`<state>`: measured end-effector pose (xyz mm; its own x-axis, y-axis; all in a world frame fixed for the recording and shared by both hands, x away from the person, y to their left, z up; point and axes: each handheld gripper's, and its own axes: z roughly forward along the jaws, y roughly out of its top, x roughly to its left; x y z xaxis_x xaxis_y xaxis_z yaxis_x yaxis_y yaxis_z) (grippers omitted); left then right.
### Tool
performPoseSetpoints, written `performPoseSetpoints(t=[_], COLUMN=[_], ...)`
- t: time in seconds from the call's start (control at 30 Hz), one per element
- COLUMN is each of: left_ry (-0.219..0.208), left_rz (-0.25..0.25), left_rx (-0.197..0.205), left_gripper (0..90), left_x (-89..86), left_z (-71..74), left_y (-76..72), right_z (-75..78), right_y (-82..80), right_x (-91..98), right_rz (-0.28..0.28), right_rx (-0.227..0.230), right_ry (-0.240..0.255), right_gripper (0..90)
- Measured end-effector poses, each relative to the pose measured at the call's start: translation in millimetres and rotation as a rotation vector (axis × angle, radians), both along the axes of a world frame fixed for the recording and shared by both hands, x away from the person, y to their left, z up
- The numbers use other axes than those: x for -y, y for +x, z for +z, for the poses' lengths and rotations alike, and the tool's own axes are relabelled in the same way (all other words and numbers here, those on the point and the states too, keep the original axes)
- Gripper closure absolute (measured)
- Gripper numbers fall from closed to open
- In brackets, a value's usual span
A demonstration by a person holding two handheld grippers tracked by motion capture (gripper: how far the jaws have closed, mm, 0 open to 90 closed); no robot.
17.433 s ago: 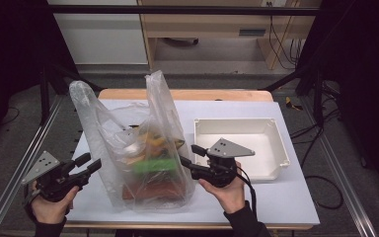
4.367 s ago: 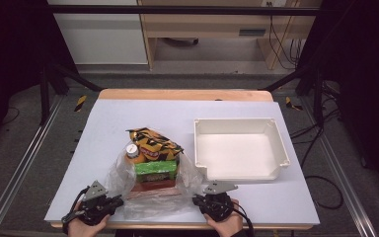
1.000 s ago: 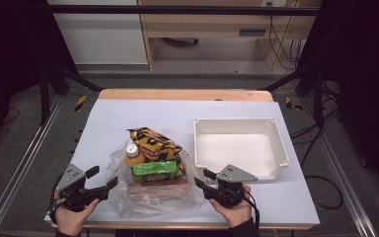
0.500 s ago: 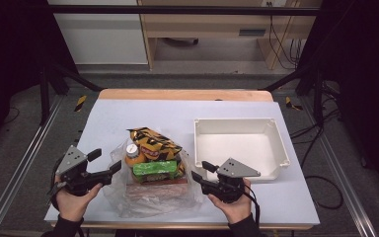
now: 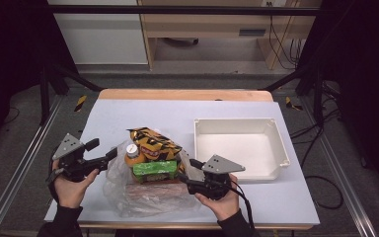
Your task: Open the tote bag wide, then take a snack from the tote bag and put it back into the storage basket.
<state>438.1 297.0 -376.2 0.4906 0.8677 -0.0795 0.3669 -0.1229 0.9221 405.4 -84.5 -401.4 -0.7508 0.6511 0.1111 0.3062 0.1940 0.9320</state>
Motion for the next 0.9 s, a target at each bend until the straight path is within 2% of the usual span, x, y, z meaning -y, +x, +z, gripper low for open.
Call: performPoseSetpoints(t=[0.1,0.23,0.47,0.67,0.9], left_ry=[-0.001,-0.018,-0.044,-0.029,0.012], left_rz=[0.017,0.016,0.031,0.03,0.015], left_rx=[-0.008,-0.013,-0.022,-0.041,-0.072], left_gripper=[20.9,23.3,22.0,22.5,28.9], left_x=[-5.3,-15.2,-27.8,-26.8,-19.1], left_z=[-2.1,-8.3,-13.6,-20.3,-35.0], left_y=[2.2,3.8,8.3,10.5,10.5], right_z=[-2.6,-5.0,-13.0,-18.2,-21.6], right_y=[2.9,3.6,7.3,12.5,16.1], right_x=[-4.2,-7.9,-19.3,-28.9,-35.2], right_rz=[0.001,0.005,0.034,0.047,0.06], right_rx=[-0.011,-0.011,-0.031,-0.048,-0.05], right_ry=[-0.009,-0.02,-0.043,-0.054,-0.065], right_gripper=[37.2,34.4,34.1,36.5,42.6])
